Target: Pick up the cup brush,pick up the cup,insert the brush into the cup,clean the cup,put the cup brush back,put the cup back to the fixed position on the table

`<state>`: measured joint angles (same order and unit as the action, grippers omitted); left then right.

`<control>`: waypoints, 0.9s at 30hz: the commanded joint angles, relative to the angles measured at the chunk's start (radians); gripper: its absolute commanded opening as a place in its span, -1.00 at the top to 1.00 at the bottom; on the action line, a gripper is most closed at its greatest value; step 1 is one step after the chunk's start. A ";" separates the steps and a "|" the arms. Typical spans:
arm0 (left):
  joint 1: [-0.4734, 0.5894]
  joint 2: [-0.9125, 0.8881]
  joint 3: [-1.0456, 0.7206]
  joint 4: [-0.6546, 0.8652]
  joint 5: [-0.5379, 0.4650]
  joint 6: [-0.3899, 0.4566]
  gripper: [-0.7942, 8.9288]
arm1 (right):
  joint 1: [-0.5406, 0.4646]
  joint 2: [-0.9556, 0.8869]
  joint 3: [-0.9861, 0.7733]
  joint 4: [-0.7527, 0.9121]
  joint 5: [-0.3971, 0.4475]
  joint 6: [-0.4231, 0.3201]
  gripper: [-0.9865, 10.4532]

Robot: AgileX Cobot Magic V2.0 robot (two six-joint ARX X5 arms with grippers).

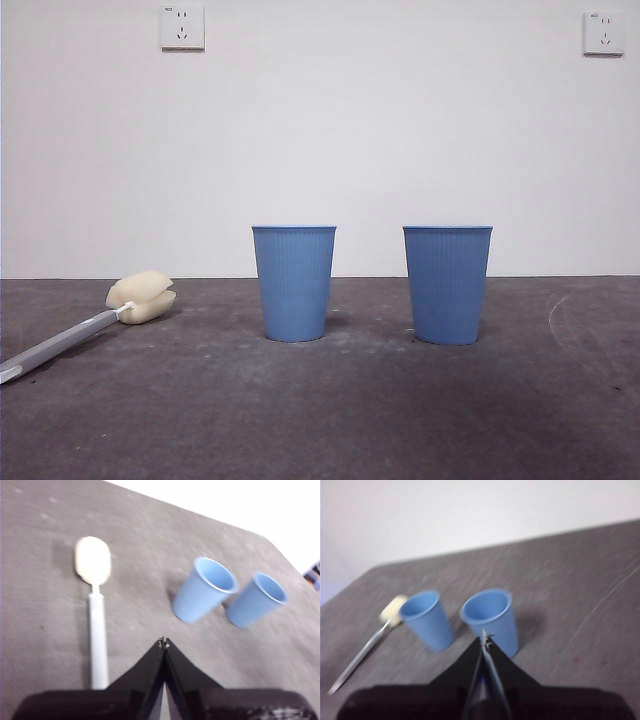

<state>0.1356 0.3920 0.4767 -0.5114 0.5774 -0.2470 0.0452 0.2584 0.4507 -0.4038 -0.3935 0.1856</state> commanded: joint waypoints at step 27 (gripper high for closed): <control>-0.111 0.141 0.352 -0.459 0.025 0.200 -0.52 | 0.000 0.210 0.372 -0.461 -0.119 -0.346 -0.23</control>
<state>0.0292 0.5304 0.8265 -0.9695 0.5976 -0.0456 0.0456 0.4683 0.8192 -0.8677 -0.5095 -0.1711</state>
